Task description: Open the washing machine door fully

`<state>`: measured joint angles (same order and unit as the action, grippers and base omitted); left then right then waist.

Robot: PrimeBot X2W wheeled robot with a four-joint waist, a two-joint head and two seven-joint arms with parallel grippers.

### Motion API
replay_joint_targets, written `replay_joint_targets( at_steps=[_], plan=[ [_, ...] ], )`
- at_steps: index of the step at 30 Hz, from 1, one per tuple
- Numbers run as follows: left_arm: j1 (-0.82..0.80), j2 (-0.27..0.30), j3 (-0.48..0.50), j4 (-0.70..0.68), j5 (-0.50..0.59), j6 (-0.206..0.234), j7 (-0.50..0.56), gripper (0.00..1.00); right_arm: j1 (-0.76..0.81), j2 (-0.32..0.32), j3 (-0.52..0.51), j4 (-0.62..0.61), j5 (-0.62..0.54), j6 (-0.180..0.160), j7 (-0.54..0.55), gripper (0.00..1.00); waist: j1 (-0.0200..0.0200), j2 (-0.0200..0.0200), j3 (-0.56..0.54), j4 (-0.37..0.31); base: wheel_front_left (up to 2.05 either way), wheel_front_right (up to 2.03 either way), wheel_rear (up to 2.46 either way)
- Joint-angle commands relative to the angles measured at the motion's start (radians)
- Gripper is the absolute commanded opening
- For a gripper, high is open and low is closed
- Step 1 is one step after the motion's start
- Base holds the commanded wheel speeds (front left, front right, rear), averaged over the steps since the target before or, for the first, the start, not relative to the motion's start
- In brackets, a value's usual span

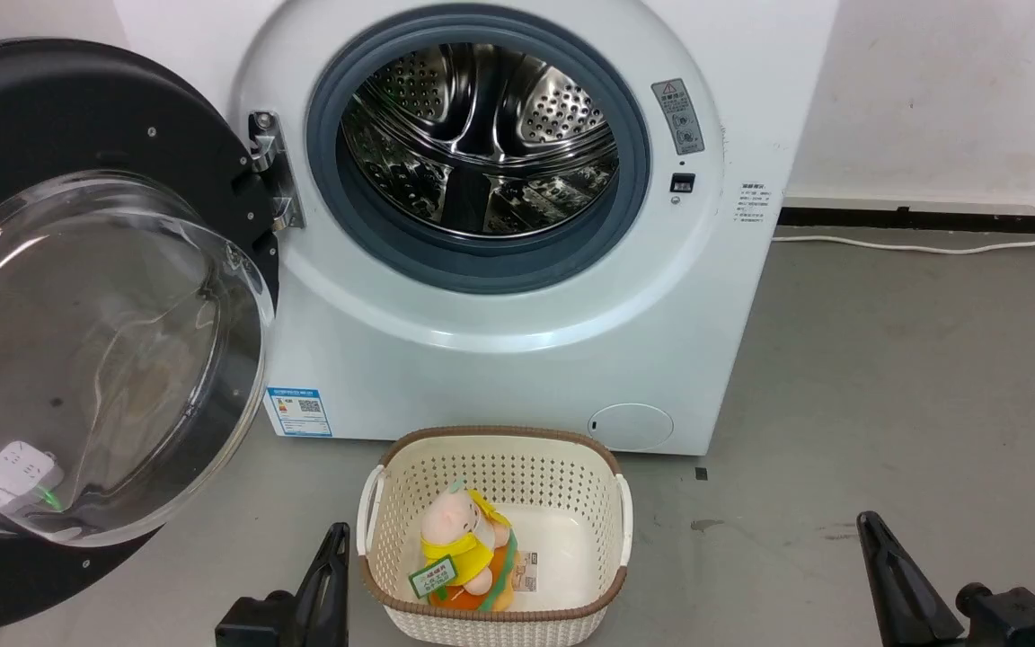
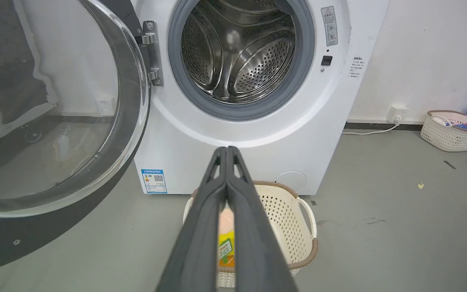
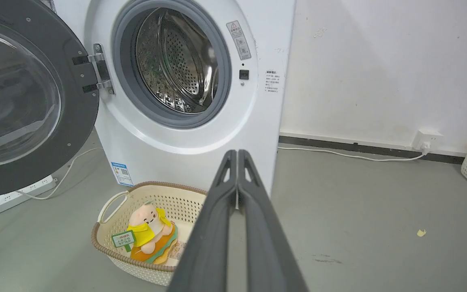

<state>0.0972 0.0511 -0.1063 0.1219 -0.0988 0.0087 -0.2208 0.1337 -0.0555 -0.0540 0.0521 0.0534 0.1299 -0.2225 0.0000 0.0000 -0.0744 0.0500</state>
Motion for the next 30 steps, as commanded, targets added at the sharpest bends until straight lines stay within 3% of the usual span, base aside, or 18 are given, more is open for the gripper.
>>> replay_joint_targets(
  at_steps=[1, 30],
  plan=[
    [-0.013, 0.000, 0.007, -0.008, 0.007, -0.001, 0.005, 0.00, -0.018, 0.001, 0.003, -0.006, -0.008, 0.000, 0.005, 0.00, 0.0000, 0.0000, 0.001, -0.001, 0.00, 0.00, 0.00],
    [-0.036, 0.000, 0.034, -0.039, 0.032, -0.003, 0.064, 0.00, -0.050, 0.002, 0.017, -0.019, -0.020, 0.000, 0.065, 0.00, 0.0000, 0.0000, 0.021, -0.014, 0.00, 0.00, 0.00]
  ],
)
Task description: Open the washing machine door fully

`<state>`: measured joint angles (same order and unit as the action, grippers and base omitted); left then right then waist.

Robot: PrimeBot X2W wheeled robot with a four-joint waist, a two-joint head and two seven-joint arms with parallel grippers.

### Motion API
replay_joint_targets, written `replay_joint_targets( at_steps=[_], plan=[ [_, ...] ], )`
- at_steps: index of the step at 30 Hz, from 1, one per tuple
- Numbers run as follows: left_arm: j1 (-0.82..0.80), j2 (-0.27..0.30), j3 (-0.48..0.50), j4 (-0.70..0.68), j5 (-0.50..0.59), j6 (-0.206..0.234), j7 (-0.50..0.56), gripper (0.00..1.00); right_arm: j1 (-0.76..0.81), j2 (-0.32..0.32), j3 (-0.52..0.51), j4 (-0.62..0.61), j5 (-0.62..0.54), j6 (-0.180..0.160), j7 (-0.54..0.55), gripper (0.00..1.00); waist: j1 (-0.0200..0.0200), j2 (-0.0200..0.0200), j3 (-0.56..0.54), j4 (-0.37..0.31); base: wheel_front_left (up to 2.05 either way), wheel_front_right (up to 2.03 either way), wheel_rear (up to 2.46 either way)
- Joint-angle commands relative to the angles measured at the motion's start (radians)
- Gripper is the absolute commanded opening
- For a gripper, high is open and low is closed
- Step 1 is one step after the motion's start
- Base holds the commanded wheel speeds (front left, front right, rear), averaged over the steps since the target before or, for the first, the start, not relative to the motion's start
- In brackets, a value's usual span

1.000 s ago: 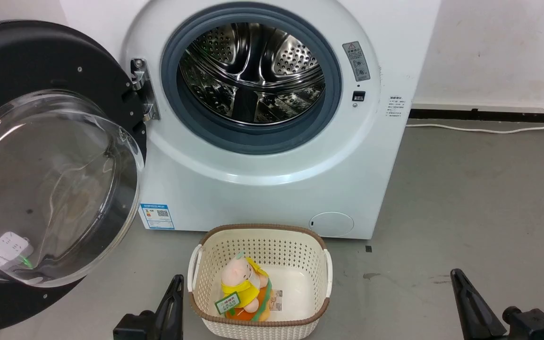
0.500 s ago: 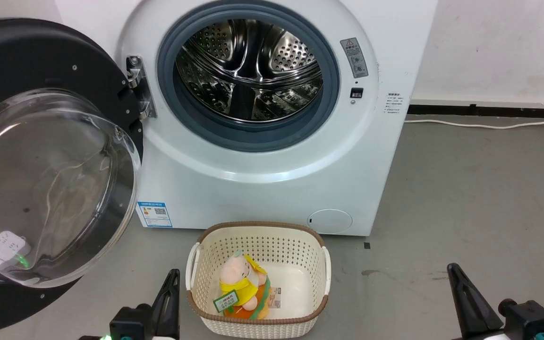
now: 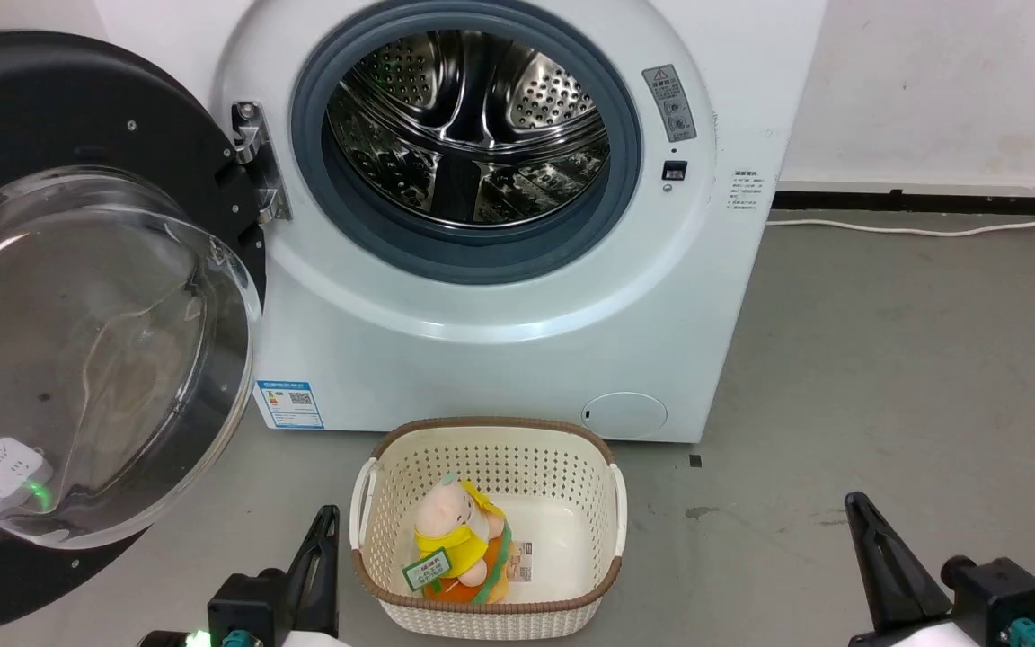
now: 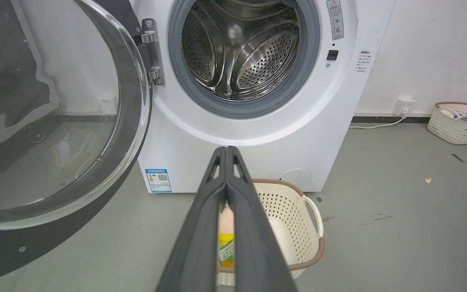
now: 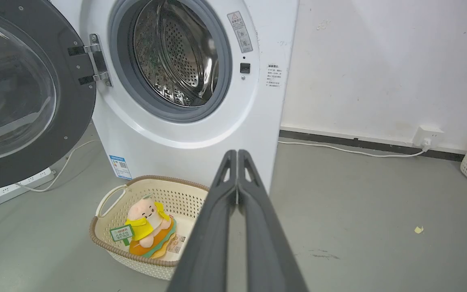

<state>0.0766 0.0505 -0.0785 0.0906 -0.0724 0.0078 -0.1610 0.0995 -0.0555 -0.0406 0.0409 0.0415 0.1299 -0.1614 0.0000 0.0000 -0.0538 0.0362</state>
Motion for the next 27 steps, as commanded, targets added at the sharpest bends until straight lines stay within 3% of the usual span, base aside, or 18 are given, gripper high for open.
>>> replay_joint_targets(
  at_steps=[1, 27],
  plan=[
    [-0.016, 0.001, 0.007, -0.009, 0.007, -0.002, 0.006, 0.00, -0.017, 0.002, 0.004, -0.008, -0.009, 0.000, 0.006, 0.00, 0.0000, 0.0000, 0.001, -0.001, 0.00, 0.00, 0.00],
    [-0.038, 0.000, 0.032, -0.038, 0.030, -0.004, 0.061, 0.00, -0.046, 0.003, 0.017, -0.020, -0.020, 0.000, 0.061, 0.00, 0.0000, 0.0000, 0.020, -0.013, 0.00, 0.00, 0.00]
  ],
)
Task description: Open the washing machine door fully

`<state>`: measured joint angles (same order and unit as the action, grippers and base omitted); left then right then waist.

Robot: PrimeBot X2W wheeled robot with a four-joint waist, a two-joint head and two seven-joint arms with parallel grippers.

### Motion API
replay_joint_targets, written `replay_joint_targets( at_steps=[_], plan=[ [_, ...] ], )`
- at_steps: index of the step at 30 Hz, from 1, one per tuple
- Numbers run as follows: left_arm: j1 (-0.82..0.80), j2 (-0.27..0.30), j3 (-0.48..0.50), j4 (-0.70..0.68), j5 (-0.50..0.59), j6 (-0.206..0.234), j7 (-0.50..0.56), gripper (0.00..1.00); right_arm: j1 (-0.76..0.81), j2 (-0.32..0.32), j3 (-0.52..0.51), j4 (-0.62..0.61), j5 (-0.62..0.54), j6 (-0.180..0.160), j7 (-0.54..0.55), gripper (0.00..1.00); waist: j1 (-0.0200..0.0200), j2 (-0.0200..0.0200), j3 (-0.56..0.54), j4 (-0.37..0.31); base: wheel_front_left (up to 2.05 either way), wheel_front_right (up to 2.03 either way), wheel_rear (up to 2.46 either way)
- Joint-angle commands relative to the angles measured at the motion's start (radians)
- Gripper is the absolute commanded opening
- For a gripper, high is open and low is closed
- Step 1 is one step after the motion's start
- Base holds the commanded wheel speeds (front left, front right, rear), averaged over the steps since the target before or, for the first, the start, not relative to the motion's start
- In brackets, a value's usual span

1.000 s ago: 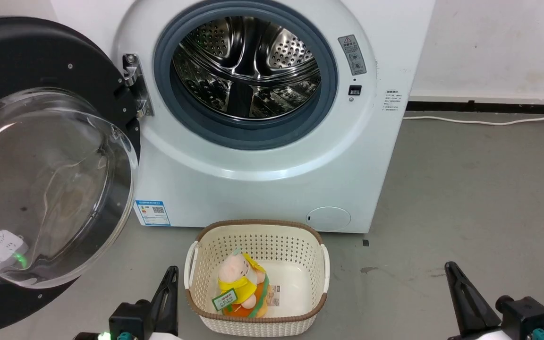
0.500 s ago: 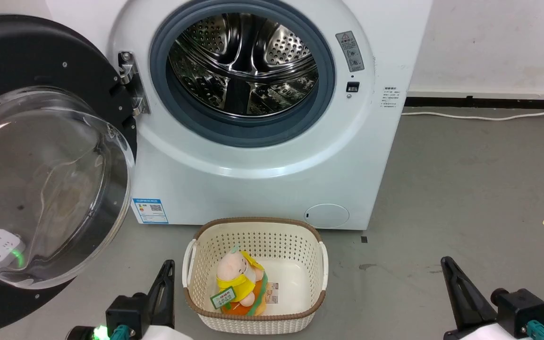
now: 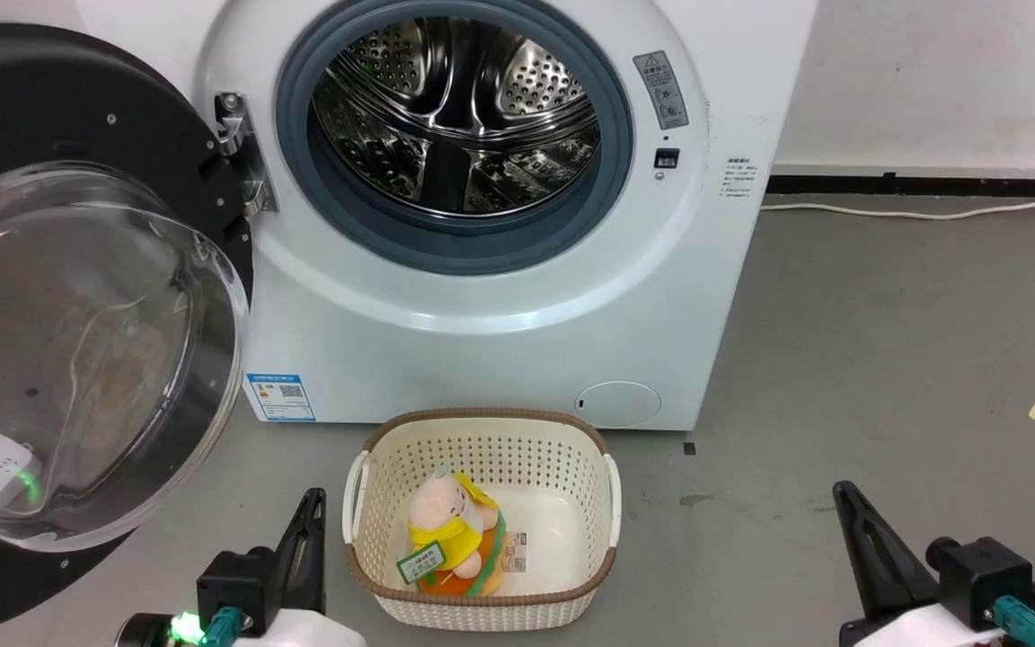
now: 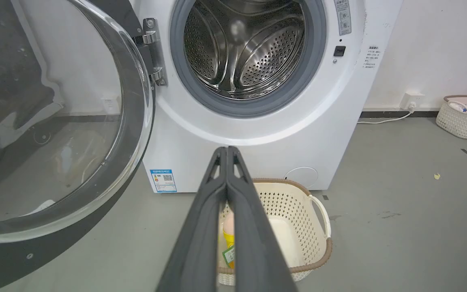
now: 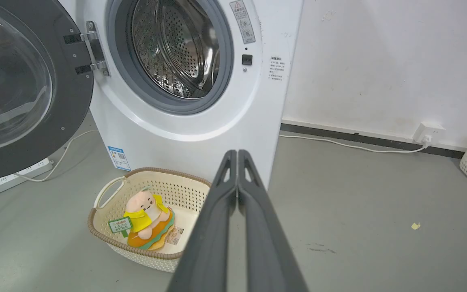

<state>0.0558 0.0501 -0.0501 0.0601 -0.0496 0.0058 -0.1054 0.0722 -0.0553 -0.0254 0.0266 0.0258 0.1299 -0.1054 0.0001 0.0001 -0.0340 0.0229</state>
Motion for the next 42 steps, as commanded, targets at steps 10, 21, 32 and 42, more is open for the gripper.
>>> replay_joint_targets(
  at_steps=[10, 21, 32, 42],
  plan=[
    [-0.026, 0.001, 0.015, -0.020, 0.018, -0.003, 0.030, 0.00, -0.032, 0.004, 0.008, -0.011, -0.010, 0.001, 0.030, 0.00, -0.0001, -0.0001, 0.009, -0.006, 0.00, 0.00, 0.00],
    [-0.036, 0.000, 0.027, -0.033, 0.028, -0.004, 0.055, 0.00, -0.045, 0.004, 0.013, -0.016, -0.015, 0.001, 0.054, 0.00, -0.0001, -0.0001, 0.017, -0.011, 0.00, 0.00, 0.00],
    [-0.045, 0.000, 0.037, -0.045, 0.038, -0.005, 0.077, 0.00, -0.057, 0.005, 0.019, -0.021, -0.020, 0.001, 0.077, 0.00, -0.0001, -0.0001, 0.024, -0.016, 0.00, 0.00, 0.00],
    [-0.053, 0.000, 0.046, -0.056, 0.046, -0.006, 0.097, 0.00, -0.068, 0.005, 0.023, -0.025, -0.024, 0.001, 0.097, 0.00, -0.0001, -0.0001, 0.031, -0.021, 0.00, 0.00, 0.00]
  ],
)
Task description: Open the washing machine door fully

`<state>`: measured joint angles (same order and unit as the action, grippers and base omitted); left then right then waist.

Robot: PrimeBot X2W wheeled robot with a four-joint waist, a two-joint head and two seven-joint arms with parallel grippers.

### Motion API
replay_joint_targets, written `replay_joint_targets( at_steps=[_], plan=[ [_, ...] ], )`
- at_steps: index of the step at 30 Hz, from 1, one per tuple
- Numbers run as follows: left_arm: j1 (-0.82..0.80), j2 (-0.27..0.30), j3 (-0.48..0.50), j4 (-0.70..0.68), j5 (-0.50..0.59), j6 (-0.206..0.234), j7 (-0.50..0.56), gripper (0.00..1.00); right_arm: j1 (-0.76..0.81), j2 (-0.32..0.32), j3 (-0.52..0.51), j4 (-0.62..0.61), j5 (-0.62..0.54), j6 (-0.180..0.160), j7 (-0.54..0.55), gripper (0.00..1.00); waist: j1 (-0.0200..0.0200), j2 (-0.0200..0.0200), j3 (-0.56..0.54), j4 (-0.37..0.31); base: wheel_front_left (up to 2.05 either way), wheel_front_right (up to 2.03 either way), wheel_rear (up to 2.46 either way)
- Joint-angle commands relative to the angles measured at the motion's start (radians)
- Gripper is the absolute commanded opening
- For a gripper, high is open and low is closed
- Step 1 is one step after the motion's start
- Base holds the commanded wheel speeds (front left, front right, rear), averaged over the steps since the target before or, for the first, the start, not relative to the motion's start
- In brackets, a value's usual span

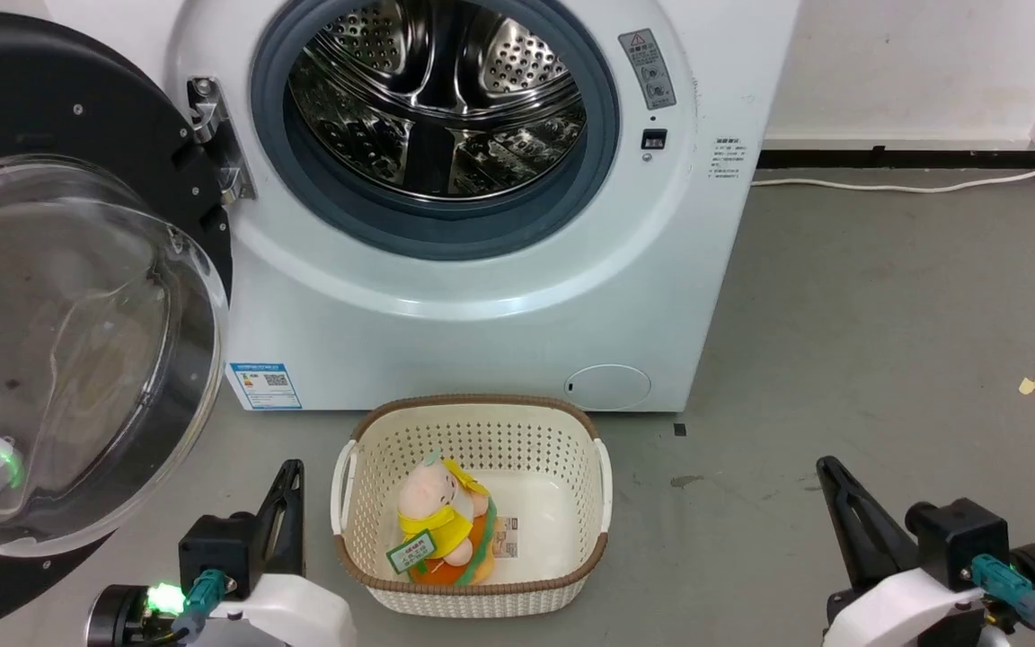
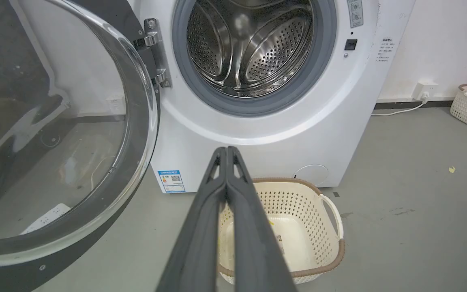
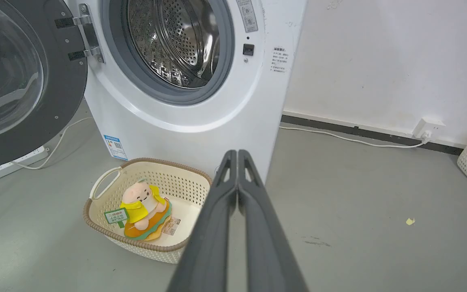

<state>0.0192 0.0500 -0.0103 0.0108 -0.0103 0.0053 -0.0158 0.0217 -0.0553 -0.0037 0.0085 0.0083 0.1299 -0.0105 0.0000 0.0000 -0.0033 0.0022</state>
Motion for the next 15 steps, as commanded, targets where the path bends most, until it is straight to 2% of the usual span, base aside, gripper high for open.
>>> replay_joint_targets(
  at_steps=[1, 15],
  plan=[
    [-0.017, 0.000, 0.007, -0.008, 0.008, -0.005, 0.010, 0.00, -0.019, 0.005, 0.002, -0.007, -0.007, 0.001, 0.004, 0.00, 0.0000, 0.0000, 0.001, -0.001, 0.00, 0.00, 0.00],
    [-0.019, 0.000, 0.010, -0.011, 0.010, -0.005, 0.016, 0.00, -0.022, 0.005, 0.004, -0.009, -0.008, 0.001, 0.010, 0.00, 0.0000, 0.0000, 0.003, -0.002, 0.00, 0.00, 0.00]
  ],
)
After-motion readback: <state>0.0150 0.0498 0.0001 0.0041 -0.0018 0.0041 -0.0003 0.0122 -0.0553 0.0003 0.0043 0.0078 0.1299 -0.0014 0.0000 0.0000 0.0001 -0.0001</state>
